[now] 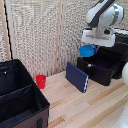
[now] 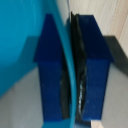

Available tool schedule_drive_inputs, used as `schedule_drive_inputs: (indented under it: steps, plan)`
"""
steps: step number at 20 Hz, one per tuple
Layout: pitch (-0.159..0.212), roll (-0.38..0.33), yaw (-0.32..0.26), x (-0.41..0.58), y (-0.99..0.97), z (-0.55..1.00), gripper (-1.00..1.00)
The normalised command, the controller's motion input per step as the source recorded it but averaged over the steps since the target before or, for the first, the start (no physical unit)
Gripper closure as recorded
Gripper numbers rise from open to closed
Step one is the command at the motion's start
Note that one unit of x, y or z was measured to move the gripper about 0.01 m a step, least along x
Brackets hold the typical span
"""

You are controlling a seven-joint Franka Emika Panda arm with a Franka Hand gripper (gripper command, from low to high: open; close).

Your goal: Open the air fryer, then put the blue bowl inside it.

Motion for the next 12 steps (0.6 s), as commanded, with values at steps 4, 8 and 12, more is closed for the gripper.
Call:
schedule_drive_inputs:
  steps: [4,8,12]
  plan:
    - [0.099,0.0,-0.183,0.209,-0.63,0.0,1.0]
    - [0.088,0.0,-0.21,0.218,-0.58,-0.05,1.0]
    - [0.119,0.0,-0.118,0.34,-0.41,-0.13,1.0]
